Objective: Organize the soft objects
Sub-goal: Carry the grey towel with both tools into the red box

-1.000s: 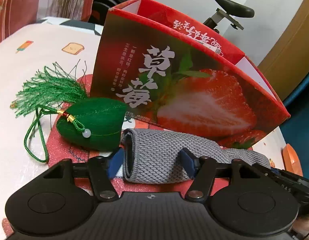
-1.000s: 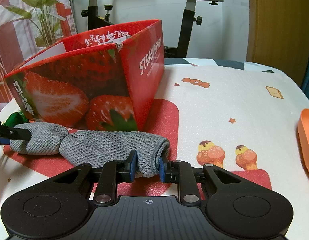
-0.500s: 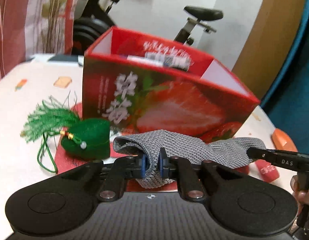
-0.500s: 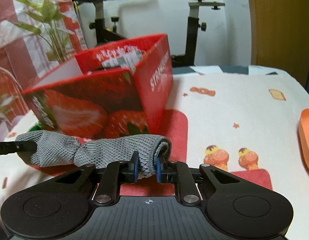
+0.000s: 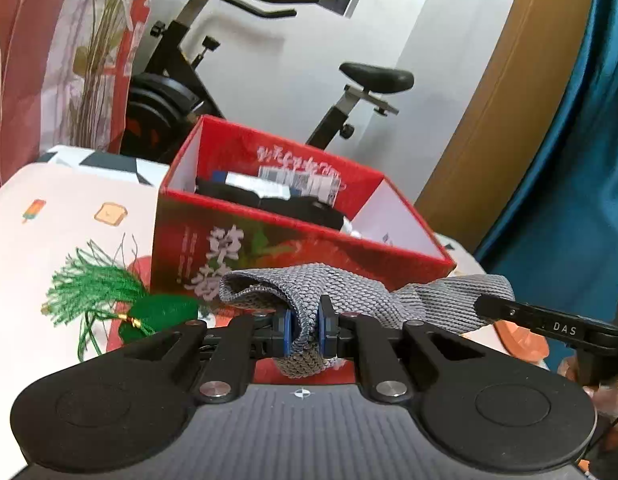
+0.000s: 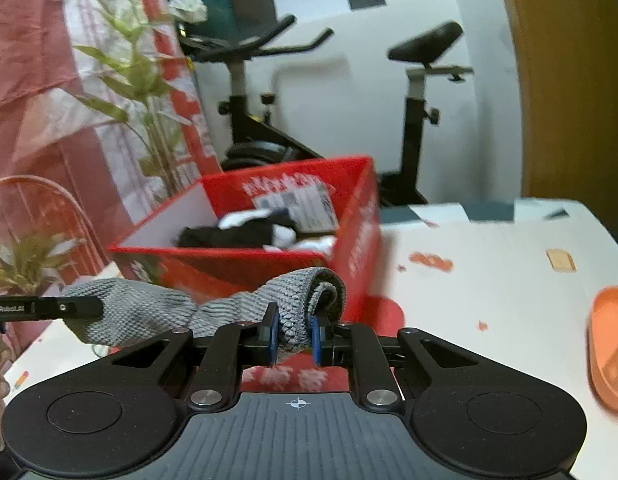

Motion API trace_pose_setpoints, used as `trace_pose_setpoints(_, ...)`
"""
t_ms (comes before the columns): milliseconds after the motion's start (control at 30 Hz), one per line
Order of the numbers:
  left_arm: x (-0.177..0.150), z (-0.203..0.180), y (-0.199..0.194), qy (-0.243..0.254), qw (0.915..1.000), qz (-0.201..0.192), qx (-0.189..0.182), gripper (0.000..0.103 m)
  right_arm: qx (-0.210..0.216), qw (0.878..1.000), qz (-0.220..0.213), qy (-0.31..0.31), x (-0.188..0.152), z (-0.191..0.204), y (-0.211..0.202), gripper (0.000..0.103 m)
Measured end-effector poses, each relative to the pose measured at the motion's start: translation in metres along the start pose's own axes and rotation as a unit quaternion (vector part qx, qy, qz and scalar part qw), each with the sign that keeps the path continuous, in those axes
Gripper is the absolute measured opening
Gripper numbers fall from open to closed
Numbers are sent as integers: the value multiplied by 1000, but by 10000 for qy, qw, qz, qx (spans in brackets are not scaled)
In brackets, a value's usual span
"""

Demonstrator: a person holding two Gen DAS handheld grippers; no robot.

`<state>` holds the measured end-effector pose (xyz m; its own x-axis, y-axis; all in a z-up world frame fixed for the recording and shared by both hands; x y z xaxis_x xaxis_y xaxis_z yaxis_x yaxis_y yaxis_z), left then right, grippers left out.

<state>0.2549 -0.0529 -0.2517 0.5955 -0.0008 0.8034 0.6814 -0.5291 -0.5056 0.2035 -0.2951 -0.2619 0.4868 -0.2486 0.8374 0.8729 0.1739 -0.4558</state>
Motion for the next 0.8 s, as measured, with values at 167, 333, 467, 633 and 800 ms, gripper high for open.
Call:
trace_pose_setpoints(167,14,1,-11,28,9998,-213,5,13,243,9992,-312,-98,21,19,-12,14)
trace_pose_setpoints(333,42,5,-20,131,9985,-521,80,13,313,9964,-626,-472,48,36,-18,13)
trace_pose_setpoints(467,71,6,-12,293,9975,-631,133,13,243,9943,-728,-739,73,42,-6,13)
trace_pose_setpoints(633,88,15,24,390,9989,-225,120,13,154,9947,-521,-873,90,44,28,13)
trace_pose_setpoints(800,91,32,55,379,9988,164,269,14,111,9952,-46,-974,87,41,63,13)
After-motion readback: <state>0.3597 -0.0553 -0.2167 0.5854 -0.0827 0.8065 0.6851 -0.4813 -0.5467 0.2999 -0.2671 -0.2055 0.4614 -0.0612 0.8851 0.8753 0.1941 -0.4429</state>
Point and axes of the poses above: each gripper's, at about its wrist camera, not at the fingertips, and y roughly the way its jaws point, z to its left, x to its top, the point moved 9 cm from there along y, roughly the way its jaws point, and after that the axes turned 1 degree about -z, right-handed, at the moved point
